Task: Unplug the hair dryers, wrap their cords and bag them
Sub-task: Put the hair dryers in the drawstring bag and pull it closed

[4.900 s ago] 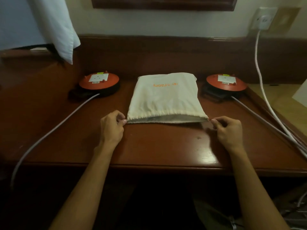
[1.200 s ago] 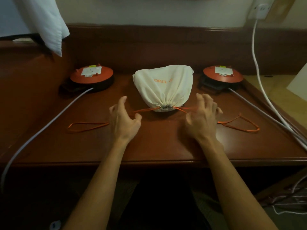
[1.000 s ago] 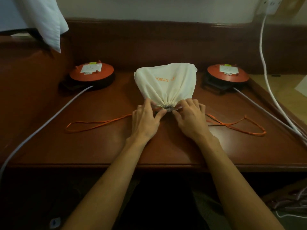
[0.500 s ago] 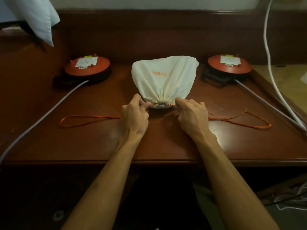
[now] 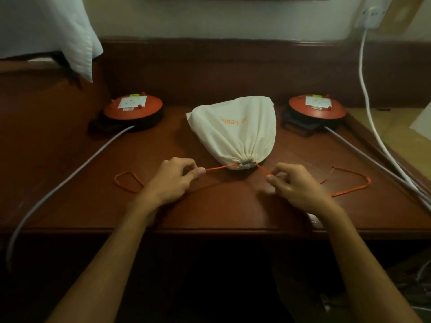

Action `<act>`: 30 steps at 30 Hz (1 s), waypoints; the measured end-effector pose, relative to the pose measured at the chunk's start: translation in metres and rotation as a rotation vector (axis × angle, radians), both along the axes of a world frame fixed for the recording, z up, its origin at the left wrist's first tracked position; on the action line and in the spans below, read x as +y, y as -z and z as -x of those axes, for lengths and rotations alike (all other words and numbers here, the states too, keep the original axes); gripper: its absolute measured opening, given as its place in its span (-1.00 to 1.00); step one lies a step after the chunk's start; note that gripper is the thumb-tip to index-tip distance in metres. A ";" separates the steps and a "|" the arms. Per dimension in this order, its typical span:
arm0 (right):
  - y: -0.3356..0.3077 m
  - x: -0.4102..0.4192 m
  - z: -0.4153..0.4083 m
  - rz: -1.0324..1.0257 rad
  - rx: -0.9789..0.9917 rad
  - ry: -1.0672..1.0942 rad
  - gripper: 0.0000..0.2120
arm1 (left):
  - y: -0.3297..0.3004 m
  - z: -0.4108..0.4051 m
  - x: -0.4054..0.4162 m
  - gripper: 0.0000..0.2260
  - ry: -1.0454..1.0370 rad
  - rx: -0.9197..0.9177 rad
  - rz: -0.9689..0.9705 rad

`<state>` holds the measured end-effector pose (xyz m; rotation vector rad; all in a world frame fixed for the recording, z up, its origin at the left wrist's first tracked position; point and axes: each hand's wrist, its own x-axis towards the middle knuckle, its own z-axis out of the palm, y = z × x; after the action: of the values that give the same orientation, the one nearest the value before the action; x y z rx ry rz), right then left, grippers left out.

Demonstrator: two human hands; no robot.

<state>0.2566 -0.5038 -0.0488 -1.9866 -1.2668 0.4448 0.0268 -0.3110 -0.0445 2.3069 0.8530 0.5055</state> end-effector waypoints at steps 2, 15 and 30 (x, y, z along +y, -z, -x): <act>-0.015 -0.010 -0.002 -0.041 0.210 -0.045 -0.89 | -0.018 0.008 -0.001 -0.78 0.021 -0.166 0.264; -0.173 0.021 -0.034 -0.621 0.901 -0.120 -0.88 | -0.181 -0.024 0.038 -0.93 0.124 -0.538 0.406; -0.132 0.225 -0.092 -0.462 0.914 0.107 -0.72 | -0.127 -0.183 0.133 -0.76 -0.107 -0.368 0.427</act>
<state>0.3484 -0.2785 0.0834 -1.2009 -0.5948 0.7995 0.2097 -0.1781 0.0828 1.7207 0.8114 0.6939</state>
